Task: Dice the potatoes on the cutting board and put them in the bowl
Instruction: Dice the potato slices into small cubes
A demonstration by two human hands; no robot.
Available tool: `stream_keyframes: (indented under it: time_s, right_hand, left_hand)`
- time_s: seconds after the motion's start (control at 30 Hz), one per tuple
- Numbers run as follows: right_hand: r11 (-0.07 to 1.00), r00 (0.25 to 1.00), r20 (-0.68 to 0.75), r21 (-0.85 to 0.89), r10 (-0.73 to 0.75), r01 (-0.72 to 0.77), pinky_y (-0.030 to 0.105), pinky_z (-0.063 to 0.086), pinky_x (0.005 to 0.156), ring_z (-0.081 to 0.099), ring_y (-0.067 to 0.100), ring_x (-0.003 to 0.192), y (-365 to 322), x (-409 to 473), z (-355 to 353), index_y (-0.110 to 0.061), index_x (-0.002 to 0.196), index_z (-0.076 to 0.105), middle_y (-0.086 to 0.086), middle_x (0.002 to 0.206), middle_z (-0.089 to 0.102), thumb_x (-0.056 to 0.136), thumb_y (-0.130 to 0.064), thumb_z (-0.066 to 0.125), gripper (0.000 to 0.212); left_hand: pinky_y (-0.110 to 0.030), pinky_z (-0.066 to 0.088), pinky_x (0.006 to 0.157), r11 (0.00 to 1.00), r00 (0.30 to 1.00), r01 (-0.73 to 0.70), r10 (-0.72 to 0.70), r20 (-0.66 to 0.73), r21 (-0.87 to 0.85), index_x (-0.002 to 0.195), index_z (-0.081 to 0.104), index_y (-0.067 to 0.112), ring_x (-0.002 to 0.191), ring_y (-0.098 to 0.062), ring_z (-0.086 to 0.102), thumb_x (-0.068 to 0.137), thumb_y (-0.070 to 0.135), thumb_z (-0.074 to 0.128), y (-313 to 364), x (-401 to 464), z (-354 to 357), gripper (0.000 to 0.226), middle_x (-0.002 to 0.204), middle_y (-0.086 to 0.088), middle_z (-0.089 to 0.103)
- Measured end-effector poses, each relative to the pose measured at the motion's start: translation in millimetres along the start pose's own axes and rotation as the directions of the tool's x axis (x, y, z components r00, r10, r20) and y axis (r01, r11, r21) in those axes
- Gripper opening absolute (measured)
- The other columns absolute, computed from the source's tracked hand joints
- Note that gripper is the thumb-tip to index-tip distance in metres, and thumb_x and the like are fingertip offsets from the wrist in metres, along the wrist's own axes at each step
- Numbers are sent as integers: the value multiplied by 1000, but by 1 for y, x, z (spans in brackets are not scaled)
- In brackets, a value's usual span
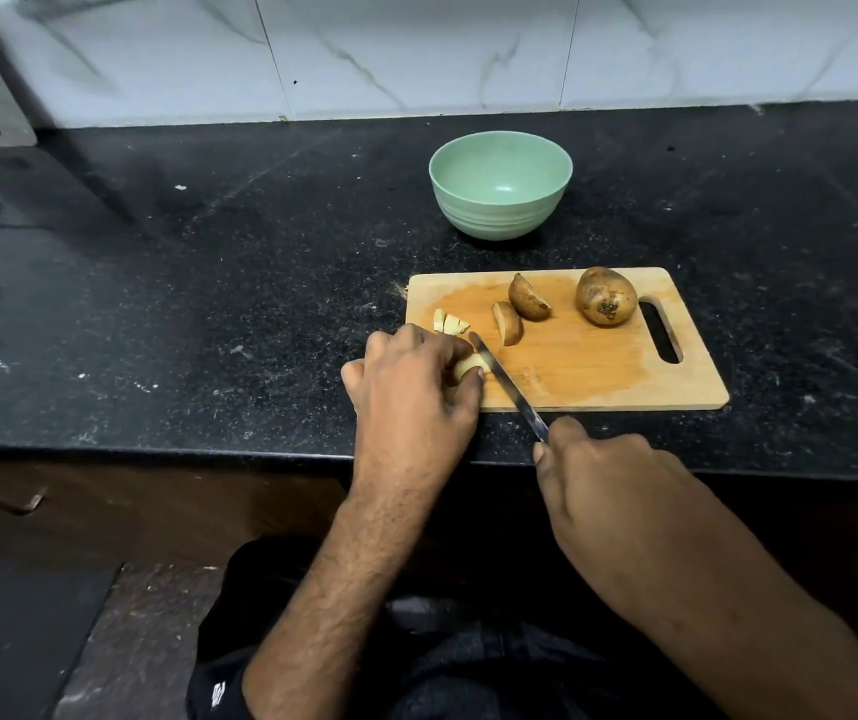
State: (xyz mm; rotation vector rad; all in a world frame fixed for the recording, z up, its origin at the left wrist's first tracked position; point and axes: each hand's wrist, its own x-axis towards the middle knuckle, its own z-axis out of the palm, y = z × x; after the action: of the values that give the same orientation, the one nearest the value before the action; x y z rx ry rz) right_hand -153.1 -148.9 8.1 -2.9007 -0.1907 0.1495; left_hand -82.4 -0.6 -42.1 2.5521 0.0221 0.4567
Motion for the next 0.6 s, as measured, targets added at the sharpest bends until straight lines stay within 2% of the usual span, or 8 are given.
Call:
stream_keyframes:
  time_s: [0.2, 0.43, 0.6]
  right_hand:
    - [997, 999, 25, -78, 26, -24, 30, 33, 58, 37, 14, 61, -9, 0, -5, -26, 94, 29, -7, 68, 38, 105, -37, 19, 18]
    - [995, 997, 57, -92, 49, -44, 32, 36, 62, 37, 16, 62, -6, 9, 4, -26, 94, 26, -7, 67, 35, 105, -34, 22, 14]
    - [994, 997, 59, -93, 59, -53, 32, 35, 63, 36, 16, 63, -4, 11, 6, -26, 95, 23, -7, 67, 33, 105, -32, 26, 13]
  left_hand:
    - [-36, 27, 86, 1000, 1000, 0, 0, 25, 15, 108, 70, 33, 101, -15, 42, 90, 40, 66, 2, 1, -2, 20, 96, 11, 52]
    - [-40, 30, 89, 995, 998, -32, 27, 49, 90, 110, 69, 32, 104, -18, 42, 92, 41, 64, 4, 5, -5, 21, 100, 8, 54]
    - [-37, 26, 87, 998, 998, -23, 20, 58, 54, 106, 69, 34, 102, -15, 41, 89, 43, 67, 1, 7, -4, 20, 93, 12, 49]
